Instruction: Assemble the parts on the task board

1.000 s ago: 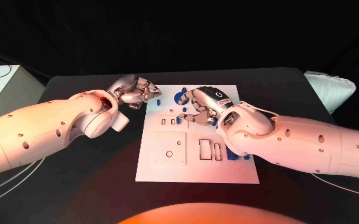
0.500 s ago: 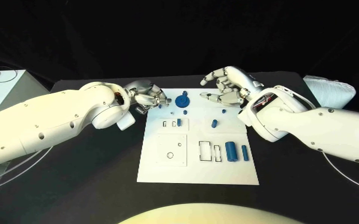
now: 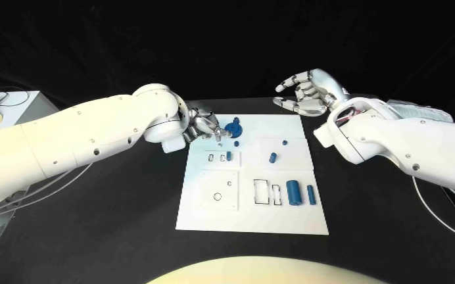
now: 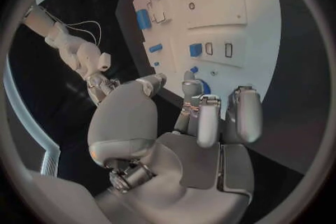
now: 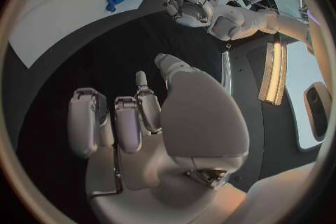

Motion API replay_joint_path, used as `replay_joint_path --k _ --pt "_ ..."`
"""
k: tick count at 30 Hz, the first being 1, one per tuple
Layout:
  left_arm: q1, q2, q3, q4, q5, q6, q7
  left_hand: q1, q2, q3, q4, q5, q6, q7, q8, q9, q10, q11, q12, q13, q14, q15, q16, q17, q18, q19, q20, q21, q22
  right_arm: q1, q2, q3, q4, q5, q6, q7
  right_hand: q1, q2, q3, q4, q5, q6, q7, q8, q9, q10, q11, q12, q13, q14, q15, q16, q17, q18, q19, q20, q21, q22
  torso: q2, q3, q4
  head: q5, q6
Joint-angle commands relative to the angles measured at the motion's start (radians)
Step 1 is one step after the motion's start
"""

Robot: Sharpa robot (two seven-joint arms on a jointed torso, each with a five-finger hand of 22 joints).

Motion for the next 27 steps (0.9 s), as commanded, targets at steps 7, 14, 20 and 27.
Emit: replay_joint_path --k 7,14,20,27 --pt "0.014 0.074 -0.014 -0.069 -0.081 0.112 -0.097 -0.014 0.0 -0.017 0.001 -0.004 -0.007 -0.002 0.005 0.006 -0.004 -0.003 0.008 0.007 0.073 -0.004 -0.004 0.194 0.004 -0.003 -0.001 -0.005 0.0 0.003 0.011 0.0 -0.014 0.058 0.026 -0.013 -0.012 0.0 -0.002 0.0 0.006 -0.014 -0.001 0.0 -0.001 -0.016 0.002 -0.015 0.073 0.073 0.002 -0.003 0.133 0.009 0.03 0.004 -0.021 0.148 0.0 0.0003 0.0001 0.004 -0.002" --pt "0.015 0.123 -0.023 -0.116 -0.085 0.134 -0.102 -0.017 0.002 -0.021 0.001 -0.003 -0.007 -0.002 0.005 0.007 -0.005 -0.004 0.007 0.004 0.073 -0.004 -0.005 0.193 0.005 -0.005 -0.001 -0.006 -0.003 0.004 0.018 0.0 -0.021 0.06 0.029 -0.019 -0.013 0.001 -0.002 0.0 0.007 -0.017 0.0 -0.001 -0.001 -0.018 0.002 -0.017 0.071 0.072 0.002 -0.004 0.132 0.01 0.029 0.004 -0.024 0.147 0.004 0.0001 -0.0005 0.002 -0.002" --pt "0.015 0.154 -0.027 -0.147 -0.084 0.143 -0.098 -0.017 0.003 -0.023 0.001 -0.003 -0.008 -0.002 0.004 0.008 -0.008 -0.004 0.005 0.001 0.072 -0.004 -0.005 0.192 0.005 -0.007 -0.001 -0.008 -0.006 0.004 0.026 0.0 -0.022 0.06 0.034 -0.021 -0.014 0.002 -0.002 0.001 0.008 -0.019 0.001 -0.001 -0.001 -0.019 0.003 -0.018 0.071 0.072 0.003 -0.004 0.131 0.01 0.028 0.004 -0.025 0.146 0.007 0.0009 -0.0021 0.0 -0.004" --pt "0.014 0.17 -0.029 -0.161 -0.085 0.153 -0.095 -0.017 0.006 -0.025 0.0 -0.002 -0.01 -0.002 0.003 0.009 -0.009 -0.003 0.004 0.0 0.072 -0.004 -0.006 0.192 0.006 -0.008 -0.001 -0.009 -0.008 0.004 0.031 0.0 -0.015 0.059 0.04 -0.025 -0.017 0.003 -0.003 0.001 0.009 -0.021 0.001 -0.002 -0.001 -0.024 0.003 -0.024 0.066 0.071 0.003 -0.006 0.127 0.012 0.025 0.005 -0.034 0.142 0.01 0.0025 -0.0021 -0.005 -0.004"
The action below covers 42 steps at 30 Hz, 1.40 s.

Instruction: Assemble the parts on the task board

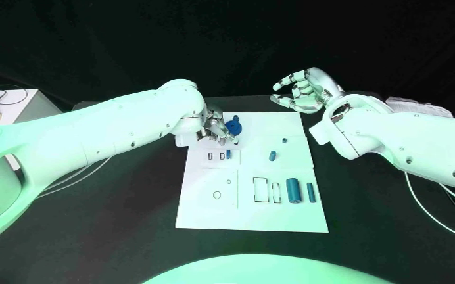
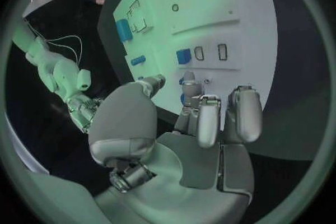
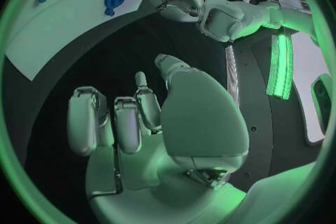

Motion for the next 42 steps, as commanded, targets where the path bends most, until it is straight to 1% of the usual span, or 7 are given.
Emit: replay_joint_path --k 1,5,9,15,20,37,42 --pt "0.001 0.01 -0.001 -0.007 -0.007 0.033 -0.001 -0.007 0.0 -0.006 0.0 -0.002 -0.006 0.001 0.004 0.001 -0.005 0.001 0.0 0.0 0.072 -0.004 -0.006 0.192 0.006 -0.009 -0.001 -0.005 -0.001 0.0 0.003 0.0 0.004 0.0 0.021 -0.002 -0.013 -0.001 -0.003 0.001 0.004 -0.007 0.001 -0.002 -0.001 -0.01 0.003 -0.007 0.063 0.071 0.003 -0.007 0.125 0.012 0.025 0.005 -0.005 0.141 0.003 0.0006 -0.0007 -0.002 0.0" --pt "-0.001 0.018 -0.002 -0.023 -0.007 0.038 0.0 -0.007 0.001 -0.007 0.0 -0.002 -0.007 0.002 0.003 0.002 -0.006 0.001 0.0 0.0 0.072 -0.004 -0.006 0.192 0.006 -0.009 -0.001 -0.005 -0.002 0.0 0.004 0.0 0.007 -0.004 0.023 -0.004 -0.013 -0.001 -0.003 0.001 0.004 -0.007 0.001 -0.002 -0.001 -0.012 0.003 -0.009 0.061 0.07 0.003 -0.008 0.124 0.013 0.023 0.005 -0.009 0.14 0.003 0.001 -0.003 -0.002 -0.002" --pt "-0.004 0.024 -0.004 -0.037 -0.007 0.042 0.003 -0.005 0.004 -0.008 -0.001 -0.001 -0.008 0.002 0.002 0.003 -0.008 0.001 -0.001 -0.002 0.072 -0.004 -0.006 0.192 0.006 -0.011 -0.001 -0.006 -0.004 0.0 0.003 0.0 0.008 -0.005 0.024 -0.006 -0.013 -0.001 -0.003 0.001 0.004 -0.007 0.001 -0.002 -0.001 -0.012 0.003 -0.009 0.061 0.07 0.003 -0.008 0.124 0.013 0.023 0.005 -0.009 0.14 0.003 0.0012 -0.0033 -0.003 -0.005" --pt "-0.011 0.032 -0.007 -0.053 -0.007 0.046 0.011 0.002 0.009 -0.01 -0.003 0.0 -0.01 0.002 0.002 0.006 -0.008 0.001 0.001 0.001 0.072 -0.004 -0.005 0.193 0.006 -0.011 0.0 -0.007 -0.004 0.0 0.004 0.0 0.009 -0.004 0.026 -0.008 -0.014 0.0 -0.003 0.001 0.004 -0.009 0.001 -0.002 -0.001 -0.014 0.003 -0.011 0.059 0.07 0.004 -0.01 0.121 0.013 0.022 0.005 -0.012 0.138 0.002 0.0017 -0.0004 -0.006 -0.008" --pt "-0.015 0.038 -0.008 -0.062 -0.007 0.052 0.013 0.006 0.012 -0.01 -0.004 0.001 -0.01 0.002 0.001 0.007 -0.009 0.001 0.002 0.002 0.072 -0.003 -0.005 0.193 0.006 -0.011 0.0 -0.006 -0.003 0.0 0.005 0.0 0.012 -0.004 0.027 -0.009 -0.014 0.0 -0.003 0.001 0.004 -0.009 0.001 -0.002 -0.001 -0.014 0.003 -0.011 0.059 0.07 0.004 -0.01 0.121 0.013 0.022 0.005 -0.012 0.138 0.003 0.0021 -0.0008 -0.003 -0.01" --pt "-0.025 0.045 -0.015 -0.07 -0.005 0.068 0.022 0.014 0.016 -0.012 -0.005 0.002 -0.011 0.002 0.001 0.01 -0.012 0.001 0.001 0.0 0.071 -0.003 -0.006 0.191 0.007 -0.014 0.0 -0.008 -0.007 0.0 0.009 0.0 0.01 -0.008 0.028 -0.015 -0.015 0.001 -0.003 0.001 0.005 -0.01 0.002 -0.002 -0.001 -0.015 0.003 -0.012 0.058 0.07 0.004 -0.01 0.122 0.014 0.022 0.006 -0.014 0.137 0.004 0.0025 0.0007 -0.006 -0.016" --pt "-0.027 0.046 -0.016 -0.069 -0.002 0.073 0.025 0.018 0.019 -0.013 -0.005 0.002 -0.012 0.003 0.0 0.012 -0.013 0.002 0.0 -0.001 0.071 -0.003 -0.006 0.191 0.007 -0.015 0.0 -0.009 -0.008 0.0 0.01 0.0 0.009 -0.01 0.028 -0.018 -0.015 0.002 -0.002 0.001 0.005 -0.011 0.002 -0.002 -0.001 -0.015 0.004 -0.011 0.059 0.07 0.004 -0.009 0.123 0.013 0.022 0.006 -0.013 0.138 0.004 0.002 0.0003 -0.006 -0.018"
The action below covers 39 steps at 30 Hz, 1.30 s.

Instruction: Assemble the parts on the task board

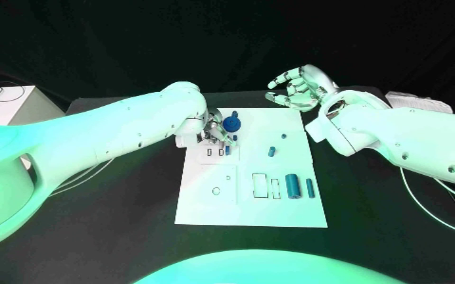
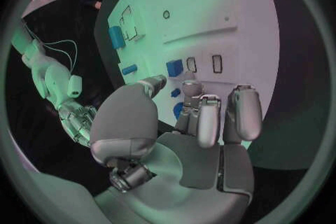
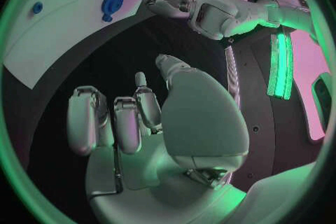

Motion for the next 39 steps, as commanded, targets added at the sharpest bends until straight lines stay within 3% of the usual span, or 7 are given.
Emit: replay_joint_path --k 1,14,24,28,34,39 --pt "-0.001 0.003 0.0 0.002 0.003 0.025 0.017 0.005 0.006 -0.007 0.001 0.002 -0.008 -0.001 0.0 0.001 -0.006 0.001 0.001 -0.002 0.071 -0.003 -0.006 0.191 0.007 -0.007 0.0 -0.005 -0.002 0.0 0.001 0.0 0.0 -0.01 0.014 -0.001 -0.008 0.002 -0.002 0.001 0.005 -0.008 -0.001 -0.002 0.0 -0.007 -0.003 -0.004 0.06 0.07 0.004 -0.005 0.123 0.013 0.022 0.006 -0.004 0.137 0.0 0.0 -0.0007 0.0 -0.002" --pt "-0.004 0.005 -0.002 0.002 0.009 0.045 0.032 0.026 0.021 -0.008 -0.001 0.004 -0.009 0.0 -0.002 0.008 -0.011 0.002 0.001 -0.003 0.07 -0.002 -0.007 0.19 0.008 -0.011 0.001 -0.007 -0.005 0.0 0.006 0.0 -0.003 -0.012 0.013 -0.003 -0.007 0.004 -0.002 0.001 0.005 -0.008 -0.001 -0.002 0.0 -0.007 -0.003 -0.005 0.059 0.07 0.004 -0.006 0.123 0.013 0.022 0.006 -0.004 0.137 0.001 0.0001 0.0003 -0.001 -0.006" --pt "-0.004 0.005 -0.002 0.002 0.016 0.06 0.036 0.103 0.049 0.017 -0.02 0.002 -0.008 -0.004 -0.009 0.023 -0.014 -0.001 0.005 -0.001 0.07 -0.004 -0.006 0.191 0.008 -0.011 0.0 -0.007 -0.003 0.0 0.007 0.0 -0.005 -0.012 0.016 -0.005 -0.007 0.004 -0.002 0.001 0.005 -0.008 -0.001 -0.002 0.0 -0.007 -0.003 -0.005 0.059 0.07 0.004 -0.006 0.123 0.013 0.022 0.006 -0.004 0.137 0.001 0.0004 -0.0014 0.001 -0.009" --pt "-0.004 0.005 -0.003 0.002 0.034 0.062 0.035 0.158 0.069 0.069 -0.051 0.002 -0.008 -0.009 -0.015 0.033 -0.018 -0.006 0.003 -0.004 0.07 -0.008 -0.006 0.191 0.008 -0.012 -0.003 -0.007 -0.003 0.0 0.008 0.0 -0.006 -0.012 0.018 -0.006 -0.007 0.004 -0.002 0.001 0.005 -0.008 -0.001 -0.002 0.0 -0.007 -0.003 -0.005 0.059 0.07 0.004 -0.006 0.123 0.013 0.022 0.006 -0.004 0.137 0.001 0.0003 -0.0011 0.001 -0.009" --pt "-0.004 0.003 -0.003 0.001 0.062 0.056 0.038 0.176 0.074 0.115 -0.07 0.003 -0.004 -0.011 -0.016 0.044 -0.013 -0.009 0.005 -0.001 0.072 -0.01 -0.004 0.194 0.008 -0.011 -0.005 -0.008 -0.002 -0.001 0.009 0.0 -0.005 -0.012 0.021 -0.009 -0.007 0.007 0.001 0.0 0.007 -0.009 -0.001 -0.001 0.0 -0.008 -0.002 -0.005 0.058 0.069 0.005 -0.007 0.121 0.014 0.021 0.006 -0.008 0.136 0.001 0.0005 -0.0003 -0.001 -0.011" --pt "-0.004 -0.004 -0.002 0.005 0.089 0.037 0.04 0.183 0.073 0.19 -0.1 0.003 0.011 -0.021 0.012 0.084 -0.002 -0.019 0.007 0.002 0.075 -0.018 0.001 0.202 0.007 -0.008 -0.01 -0.006 0.003 -0.001 0.01 0.0 -0.005 -0.012 0.023 -0.01 -0.007 0.007 0.001 0.0 0.007 -0.009 -0.001 -0.001 0.0 -0.008 -0.002 -0.005 0.058 0.069 0.005 -0.007 0.121 0.014 0.021 0.006 -0.008 0.136 0.001 0.0009 -0.001 -0.001 -0.011"
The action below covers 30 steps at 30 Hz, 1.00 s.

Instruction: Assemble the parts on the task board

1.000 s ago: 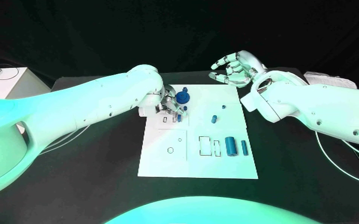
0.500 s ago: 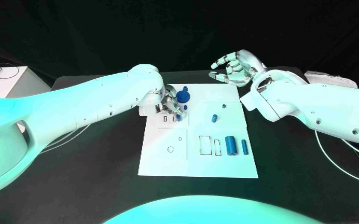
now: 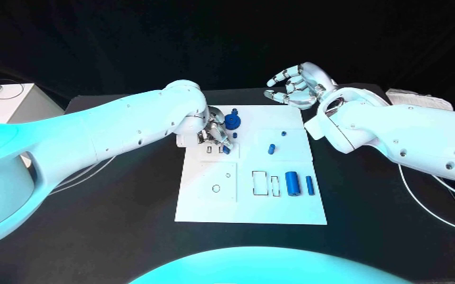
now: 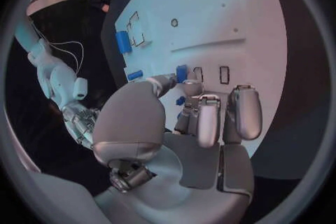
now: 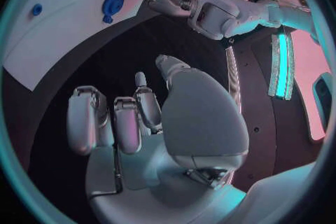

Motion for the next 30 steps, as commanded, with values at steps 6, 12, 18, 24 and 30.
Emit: replay_joint_path --k 6,12,18,24,30 --pt "0.0 -0.027 0.001 0.025 0.081 -0.036 0.016 -0.036 -0.018 0.211 -0.08 0.01 0.003 -0.026 0.087 0.151 0.022 -0.018 -0.002 -0.015 0.084 -0.019 0.009 0.215 0.004 0.01 -0.019 0.004 0.017 -0.002 0.0 0.0 -0.001 -0.01 0.02 0.0 -0.003 0.003 0.001 0.0 0.003 -0.01 -0.001 -0.001 0.0 -0.008 -0.002 -0.005 0.058 0.069 0.005 -0.007 0.121 0.014 0.021 0.006 -0.005 0.136 0.0 0.0008 0.0002 -0.001 0.0" --pt "0.0 -0.06 0.003 0.061 0.094 -0.079 0.017 -0.063 -0.031 0.267 -0.113 0.012 0.008 -0.03 0.095 0.178 0.038 -0.023 0.007 -0.01 0.089 -0.023 0.015 0.226 0.001 0.022 -0.022 0.012 0.033 -0.003 -0.002 0.0 -0.002 -0.01 0.022 0.0 -0.004 0.005 0.001 0.0 0.005 -0.01 0.0 -0.001 0.0 -0.009 -0.002 -0.006 0.057 0.069 0.005 -0.008 0.119 0.015 0.021 0.007 -0.007 0.134 -0.002 0.0012 0.0029 -0.001 -0.003" --pt "0.0 -0.093 0.005 0.101 0.087 -0.132 0.02 -0.078 -0.044 0.305 -0.139 0.015 0.019 -0.034 0.098 0.194 0.055 -0.028 0.017 -0.002 0.096 -0.027 0.025 0.242 -0.002 0.033 -0.026 0.02 0.049 -0.003 -0.005 0.0 -0.002 -0.009 0.023 0.0 -0.004 0.005 0.001 0.0 0.005 -0.01 0.0 -0.001 0.0 -0.009 -0.002 -0.006 0.057 0.069 0.005 -0.008 0.119 0.015 0.021 0.007 -0.007 0.134 -0.004 0.0017 0.0051 0.001 -0.003" --pt "0.0 -0.111 0.005 0.128 0.037 -0.167 0.024 -0.086 -0.052 0.324 -0.153 0.017 0.027 -0.037 0.098 0.201 0.062 -0.031 0.018 -0.004 0.099 -0.03 0.03 0.249 -0.004 0.038 -0.028 0.024 0.056 -0.004 -0.007 0.0 -0.002 -0.009 0.023 0.0 -0.004 0.005 0.001 0.0 0.005 -0.01 0.0 -0.001 0.0 -0.009 -0.002 -0.006 0.057 0.069 0.005 -0.008 0.119 0.015 0.021 0.007 -0.007 0.134 -0.006 0.0016 0.0065 0.002 -0.006" --pt "-0.004 -0.12 0.003 0.148 -0.039 -0.192 0.03 -0.087 -0.055 0.33 -0.157 0.018 0.03 -0.038 0.098 0.202 0.063 -0.032 0.016 -0.008 0.099 -0.031 0.03 0.25 -0.004 0.039 -0.029 0.024 0.057 -0.005 -0.009 0.0 -0.002 -0.008 0.023 0.0 -0.006 0.005 0.001 0.001 0.006 -0.012 0.0 -0.001 0.0 -0.01 -0.002 -0.007 0.056 0.068 0.005 -0.008 0.119 0.015 0.02 0.007 -0.009 0.134 -0.004 0.0015 0.0042 0.004 -0.004"
